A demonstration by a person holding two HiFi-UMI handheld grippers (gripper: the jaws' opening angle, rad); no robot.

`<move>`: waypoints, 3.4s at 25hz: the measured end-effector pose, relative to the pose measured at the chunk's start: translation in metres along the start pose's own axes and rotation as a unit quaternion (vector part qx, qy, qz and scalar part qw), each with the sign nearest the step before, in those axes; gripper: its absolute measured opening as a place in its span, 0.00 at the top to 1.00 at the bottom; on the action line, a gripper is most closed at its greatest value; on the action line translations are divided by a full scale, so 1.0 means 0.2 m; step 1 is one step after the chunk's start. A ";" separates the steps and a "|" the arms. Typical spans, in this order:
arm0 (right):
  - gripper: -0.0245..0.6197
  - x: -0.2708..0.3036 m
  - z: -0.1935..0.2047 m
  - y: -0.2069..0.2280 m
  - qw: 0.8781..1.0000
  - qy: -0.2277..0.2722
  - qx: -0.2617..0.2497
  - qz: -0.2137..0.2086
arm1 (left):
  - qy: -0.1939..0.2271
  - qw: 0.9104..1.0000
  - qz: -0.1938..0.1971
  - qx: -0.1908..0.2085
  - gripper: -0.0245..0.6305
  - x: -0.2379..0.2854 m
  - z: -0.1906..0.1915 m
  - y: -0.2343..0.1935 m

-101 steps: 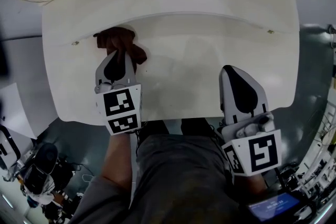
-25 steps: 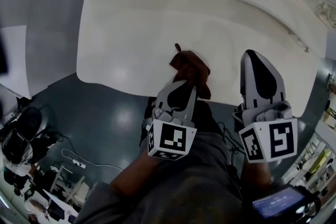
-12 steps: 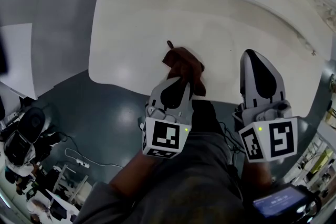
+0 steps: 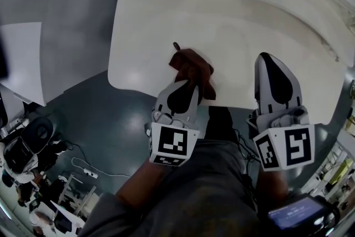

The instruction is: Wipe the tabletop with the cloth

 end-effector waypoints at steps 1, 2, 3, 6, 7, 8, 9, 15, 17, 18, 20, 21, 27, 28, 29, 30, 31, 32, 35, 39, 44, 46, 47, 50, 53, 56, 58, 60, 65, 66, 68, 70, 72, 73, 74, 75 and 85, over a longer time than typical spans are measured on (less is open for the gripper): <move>0.94 0.01 -0.01 -0.02 1.000 0.001 0.000 -0.002 | 0.001 1.000 -0.003 0.000 0.88 -0.02 0.00 -0.02; 0.94 0.01 -0.01 -0.05 1.000 0.001 -0.001 -0.004 | 0.001 1.000 -0.006 0.000 0.88 -0.04 -0.01 -0.04; 0.94 0.02 -0.02 -0.07 1.000 0.001 -0.001 -0.006 | 0.001 1.000 -0.009 -0.002 0.88 -0.05 0.00 -0.06; 0.94 0.05 -0.03 -0.14 1.000 0.001 -0.002 -0.013 | 0.001 1.000 -0.018 -0.006 0.88 -0.10 0.01 -0.13; 0.94 0.07 -0.03 -0.17 1.000 0.002 -0.003 -0.015 | 0.001 1.000 -0.021 -0.007 0.88 -0.12 0.01 -0.15; 0.94 0.09 -0.04 -0.20 1.000 0.003 -0.003 -0.017 | 0.002 1.000 -0.024 -0.008 0.88 -0.14 0.01 -0.18; 0.94 0.10 -0.04 -0.23 1.000 0.003 -0.004 -0.020 | 0.002 1.000 -0.027 -0.008 0.88 -0.16 0.01 -0.21; 0.94 0.17 -0.06 -0.35 0.999 0.002 -0.008 -0.032 | 0.004 0.999 -0.041 -0.010 0.88 -0.24 0.03 -0.33; 0.94 0.19 -0.06 -0.38 0.999 0.002 -0.009 -0.035 | 0.005 0.999 -0.046 -0.011 0.88 -0.26 0.03 -0.37; 0.94 0.20 -0.06 -0.39 0.999 0.002 -0.010 -0.036 | 0.005 0.999 -0.049 -0.012 0.88 -0.27 0.04 -0.38; 0.94 0.21 -0.06 -0.42 0.999 0.001 -0.010 -0.040 | 0.006 0.998 -0.054 -0.012 0.88 -0.29 0.04 -0.41; 0.94 0.22 -0.06 -0.44 0.999 0.001 -0.011 -0.042 | 0.006 0.998 -0.056 -0.011 0.88 -0.30 0.04 -0.43; 0.94 0.25 -0.07 -0.52 0.999 0.000 -0.015 -0.052 | 0.006 0.996 -0.083 -0.009 0.88 -0.37 0.04 -0.56; 0.94 0.25 -0.07 -0.53 0.998 0.000 -0.016 -0.053 | 0.006 0.996 -0.087 -0.009 0.88 -0.38 0.04 -0.58; 0.94 0.26 -0.08 -0.54 0.998 0.001 -0.016 -0.055 | 0.007 0.996 -0.090 -0.008 0.88 -0.39 0.04 -0.60; 0.94 0.26 -0.08 -0.55 0.998 0.001 -0.016 -0.056 | 0.007 0.996 -0.093 -0.008 0.88 -0.41 0.04 -0.61; 0.94 0.26 -0.08 -0.57 0.998 0.001 -0.017 -0.058 | 0.008 0.995 -0.097 -0.007 0.88 -0.42 0.04 -0.62; 0.94 0.27 -0.08 -0.58 0.998 0.001 -0.017 -0.060 | 0.009 0.995 -0.101 -0.007 0.88 -0.43 0.05 -0.64; 0.94 0.28 -0.09 -0.62 0.998 0.002 -0.019 -0.064 | 0.012 0.993 -0.118 -0.006 0.88 -0.48 0.05 -0.71; 0.94 0.30 -0.09 -0.67 0.998 0.002 -0.021 -0.067 | 0.011 0.990 -0.138 0.006 0.88 -0.55 0.06 -0.80; 0.94 0.33 -0.11 -0.71 0.997 0.003 -0.022 -0.075 | 0.012 0.988 -0.155 0.015 0.88 -0.58 0.06 -0.87; 0.94 0.34 -0.11 -0.73 0.997 0.004 -0.023 -0.077 | 0.013 0.986 -0.167 0.016 0.88 -0.61 0.07 -0.91; 0.94 0.35 -0.12 -0.74 0.997 0.004 -0.023 -0.079 | 0.013 0.984 -0.176 0.016 0.88 -0.63 0.07 -0.94; 0.94 0.37 -0.12 -0.76 0.996 0.006 -0.024 -0.081 | 0.003 0.978 -0.209 0.004 0.88 -0.70 0.11 -1.07; 0.94 0.39 -0.12 -0.78 0.996 0.006 -0.026 -0.086 | 0.001 0.971 -0.237 -0.033 0.88 -0.78 0.15 -1.20; 0.94 0.40 -0.10 -0.79 0.995 0.008 -0.031 -0.093 | 0.022 0.961 -0.273 -0.041 0.88 -0.85 0.14 -1.32; 0.94 0.39 -0.10 -0.81 0.995 0.012 -0.034 -0.098 | 0.040 0.954 -0.295 -0.037 0.88 -0.91 0.10 -1.37; 0.94 0.37 -0.12 -0.82 0.994 0.017 -0.037 -0.102 | 0.060 0.949 -0.308 -0.035 0.88 -0.97 0.03 -1.38; 0.94 0.29 -0.25 -0.81 0.992 0.042 -0.044 -0.112 | 0.119 0.938 -0.324 -0.021 0.88 -1.10 -0.25 -1.28; 0.94 0.28 -0.28 -0.80 0.991 0.051 -0.045 -0.114 | 0.133 0.935 -0.327 -0.014 0.88 -1.12 -0.32 -1.24; 0.94 0.24 -0.36 -0.79 0.989 0.071 -0.049 -0.119 | 0.160 0.929 -0.334 0.000 0.88 -1.17 -0.45 -1.16; 0.94 0.18 -0.44 -0.79 0.987 0.093 -0.052 -0.123 | 0.188 0.921 -0.341 0.017 0.88 -1.22 -0.58 -1.08; 0.94 0.13 -0.54 -0.79 0.983 0.117 -0.055 -0.129 | 0.217 0.910 -0.351 0.041 0.88 -1.28 -0.73 -0.99; 0.94 0.10 -0.58 -0.79 0.981 0.128 -0.058 -0.133 | 0.233 0.903 -0.356 0.054 0.88 -1.30 -0.81 -0.94; 0.94 0.07 -0.63 -0.79 0.979 0.139 -0.061 -0.136 | 0.249 0.896 -0.361 0.066 0.88 -1.32 -0.88 -0.89; 0.94 0.03 -0.68 -0.77 0.977 0.149 -0.065 -0.139 | 0.265 0.890 -0.362 0.077 0.88 -1.33 -0.95 -0.82; 0.94 -0.33 -0.86 -0.54 0.964 0.212 -0.098 -0.127 | 0.351 0.872 -0.315 0.130 0.88 -1.09 -1.27 -0.13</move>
Point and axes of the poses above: the fingertips, and each gripper's own axes: x forward along the fingers, y to its right, z out of its underside, the point moved 4 cm from there along -x, backward along the fingers, and after that the axes turned 14 degrees about y, right-handed, at the moved point
